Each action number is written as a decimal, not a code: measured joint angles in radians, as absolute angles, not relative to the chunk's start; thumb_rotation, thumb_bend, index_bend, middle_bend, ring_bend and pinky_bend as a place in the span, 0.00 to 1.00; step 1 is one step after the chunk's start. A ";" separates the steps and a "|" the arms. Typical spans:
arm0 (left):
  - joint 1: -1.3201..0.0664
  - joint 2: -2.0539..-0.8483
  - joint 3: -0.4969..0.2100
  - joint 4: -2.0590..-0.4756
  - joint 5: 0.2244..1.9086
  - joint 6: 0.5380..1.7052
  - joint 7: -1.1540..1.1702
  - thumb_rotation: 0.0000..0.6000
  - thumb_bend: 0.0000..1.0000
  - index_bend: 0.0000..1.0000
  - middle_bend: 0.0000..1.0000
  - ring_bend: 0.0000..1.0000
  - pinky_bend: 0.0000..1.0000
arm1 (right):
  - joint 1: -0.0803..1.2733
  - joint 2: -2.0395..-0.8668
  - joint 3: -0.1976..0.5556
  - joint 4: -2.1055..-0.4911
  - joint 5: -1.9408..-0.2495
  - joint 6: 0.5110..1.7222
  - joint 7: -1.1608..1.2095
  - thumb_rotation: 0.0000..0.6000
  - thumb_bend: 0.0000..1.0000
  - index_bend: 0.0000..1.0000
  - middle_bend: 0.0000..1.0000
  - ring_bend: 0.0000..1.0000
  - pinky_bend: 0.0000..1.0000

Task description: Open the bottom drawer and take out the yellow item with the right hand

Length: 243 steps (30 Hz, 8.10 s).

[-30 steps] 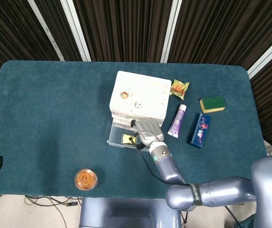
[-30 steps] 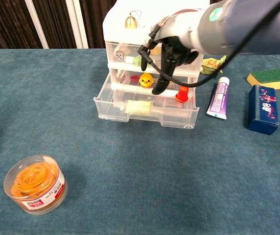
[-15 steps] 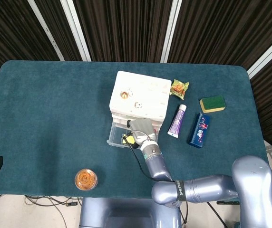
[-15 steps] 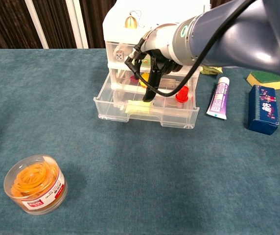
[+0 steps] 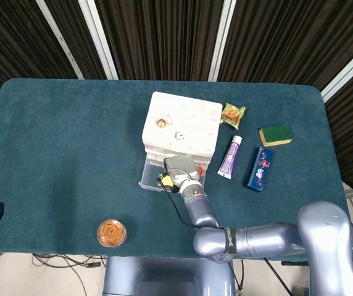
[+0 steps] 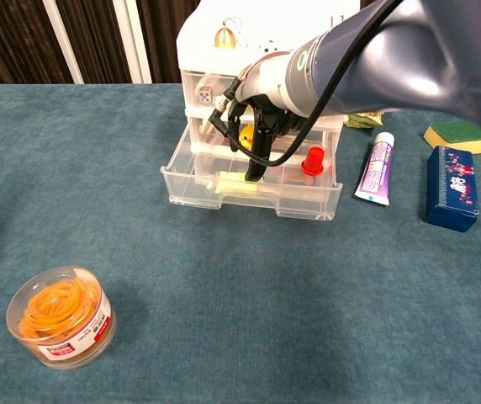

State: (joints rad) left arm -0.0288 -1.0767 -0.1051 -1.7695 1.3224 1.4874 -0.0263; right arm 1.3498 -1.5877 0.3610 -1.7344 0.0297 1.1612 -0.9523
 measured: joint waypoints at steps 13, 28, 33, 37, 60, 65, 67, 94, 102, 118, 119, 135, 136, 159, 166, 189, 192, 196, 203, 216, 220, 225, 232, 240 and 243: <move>-0.029 -1.076 -0.104 -1.769 1.323 1.486 -0.027 1.00 0.40 0.07 0.00 0.00 0.00 | 1.363 -1.613 0.362 -1.699 0.066 1.152 -0.977 1.00 0.18 0.38 1.00 1.00 1.00; -0.030 -1.075 -0.103 -1.770 1.323 1.485 -0.027 1.00 0.40 0.07 0.00 0.00 0.00 | 1.388 -1.607 0.384 -1.647 0.163 1.087 -1.028 1.00 0.08 0.39 1.00 1.00 1.00; -0.030 -1.075 -0.103 -1.771 1.324 1.484 -0.027 1.00 0.40 0.07 0.00 0.00 0.00 | 1.393 -1.606 0.395 -1.631 0.171 1.075 -1.024 1.00 0.08 0.39 1.00 1.00 1.00; -0.030 -1.075 -0.102 -1.771 1.325 1.485 -0.026 1.00 0.40 0.07 0.00 0.00 0.00 | 1.395 -1.607 0.397 -1.625 0.182 1.065 -1.025 1.00 0.06 0.39 1.00 1.00 1.00; -0.030 -1.074 -0.102 -1.771 1.323 1.482 -0.027 1.00 0.40 0.07 0.00 0.00 0.00 | 1.437 -1.650 0.400 -1.503 0.277 0.993 -1.076 1.00 0.03 0.39 1.00 1.00 1.00; -0.030 -1.073 -0.102 -1.771 1.323 1.483 -0.027 1.00 0.40 0.07 0.00 0.00 0.00 | 1.443 -1.656 0.400 -1.486 0.290 0.984 -1.088 1.00 0.03 0.39 1.00 1.00 1.00; -0.030 -1.073 -0.102 -1.771 1.322 1.482 -0.027 1.00 0.40 0.07 0.00 0.00 0.00 | 1.444 -1.656 0.399 -1.485 0.291 0.984 -1.090 1.00 0.03 0.39 1.00 1.00 1.00; -0.031 -1.067 -0.100 -1.775 1.318 1.473 -0.038 1.00 0.40 0.08 0.00 0.00 0.00 | 1.412 -1.668 0.396 -1.496 0.189 0.999 -1.031 1.00 0.42 0.61 1.00 1.00 1.00; -0.031 -1.066 -0.100 -1.775 1.317 1.472 -0.039 1.00 0.40 0.08 0.00 0.00 0.00 | 1.395 -1.646 0.404 -1.520 0.171 0.990 -1.000 1.00 0.53 0.61 1.00 1.00 1.00; -0.031 -1.065 -0.101 -1.776 1.314 1.470 -0.039 1.00 0.40 0.09 0.00 0.00 0.00 | 1.339 -1.582 0.406 -1.604 0.089 0.968 -0.887 1.00 0.55 0.61 1.00 1.00 1.00; -0.031 -1.065 -0.101 -1.776 1.314 1.471 -0.039 1.00 0.40 0.09 0.00 0.00 0.00 | 1.332 -1.576 0.406 -1.614 0.077 0.969 -0.874 1.00 0.55 0.61 1.00 1.00 1.00; -0.031 -1.066 -0.101 -1.777 1.313 1.472 -0.034 1.00 0.40 0.09 0.00 0.00 0.00 | 1.237 -1.450 0.421 -1.767 -0.062 0.965 -0.698 1.00 0.55 0.61 1.00 1.00 1.00; -0.031 -1.066 -0.101 -1.777 1.312 1.472 -0.034 1.00 0.40 0.09 0.00 0.00 0.00 | 1.230 -1.441 0.424 -1.778 -0.072 0.966 -0.685 1.00 0.55 0.61 1.00 1.00 1.00; -0.030 -1.073 -0.100 -1.777 1.317 1.483 -0.008 1.00 0.40 0.09 0.00 0.00 0.00 | 0.939 -1.037 0.340 -2.108 -0.346 0.939 -0.443 1.00 0.55 0.62 1.00 1.00 1.00; -0.031 -1.074 -0.101 -1.778 1.315 1.482 -0.008 1.00 0.40 0.09 0.00 0.00 0.00 | 0.860 -0.989 0.245 -2.112 -0.435 0.908 -0.397 1.00 0.57 0.64 1.00 1.00 1.00; -0.032 -1.073 -0.102 -1.779 1.313 1.479 -0.011 1.00 0.40 0.09 0.00 0.00 0.00 | 0.800 -1.178 0.074 -1.832 -0.449 0.869 -0.343 1.00 0.57 0.66 1.00 1.00 1.00; -0.032 -1.073 -0.103 -1.779 1.313 1.479 -0.011 1.00 0.40 0.09 0.00 0.00 0.00 | 0.810 -1.203 0.066 -1.808 -0.435 0.862 -0.352 1.00 0.57 0.66 1.00 1.00 1.00; -0.032 -1.072 -0.103 -1.779 1.313 1.479 -0.012 1.00 0.40 0.09 0.00 0.00 0.00 | 0.825 -1.227 0.063 -1.789 -0.415 0.858 -0.363 1.00 0.55 0.66 1.00 1.00 1.00; -0.033 -1.072 -0.103 -1.778 1.311 1.477 -0.012 1.00 0.40 0.09 0.00 0.00 0.00 | 0.864 -1.249 0.050 -1.766 -0.355 0.839 -0.402 1.00 0.39 0.50 1.00 1.00 1.00; -0.033 -1.071 -0.102 -1.779 1.313 1.478 -0.011 1.00 0.40 0.09 0.00 0.00 0.00 | 0.947 -1.186 0.008 -1.800 -0.248 0.759 -0.466 1.00 0.24 0.24 0.90 1.00 1.00; -0.033 -1.072 -0.103 -1.778 1.312 1.479 -0.010 1.00 0.40 0.09 0.00 0.00 0.00 | 0.934 -1.152 0.023 -1.834 -0.267 0.795 -0.431 1.00 0.23 0.24 0.79 0.96 0.98; -0.033 -1.073 -0.102 -1.777 1.315 1.480 -0.006 1.00 0.40 0.09 0.00 0.00 0.00 | 0.876 -1.093 0.041 -1.913 -0.374 0.926 -0.380 1.00 0.23 0.24 0.58 0.76 0.75; -0.033 -1.076 -0.100 -1.777 1.319 1.481 0.001 1.00 0.40 0.09 0.00 0.00 0.00 | 0.708 -1.034 0.023 -1.992 -0.644 1.202 -0.285 1.00 0.13 0.20 0.23 0.40 0.41; -0.033 -1.080 -0.096 -1.779 1.328 1.489 0.021 1.00 0.40 0.09 0.00 0.00 0.00 | 0.429 -1.084 -0.099 -1.904 -1.040 1.547 -0.250 1.00 0.07 0.11 0.10 0.24 0.28; -0.033 -1.082 -0.094 -1.778 1.336 1.493 0.030 1.00 0.40 0.09 0.00 0.00 0.00 | 0.330 -1.133 -0.144 -1.819 -1.156 1.657 -0.250 1.00 0.06 0.10 0.08 0.22 0.26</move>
State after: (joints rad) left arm -0.0329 -1.0824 -0.0936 -1.7781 1.3358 1.4927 0.0305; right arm 0.3304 -1.1333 -0.1438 -1.8186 -1.1563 1.6567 -0.2498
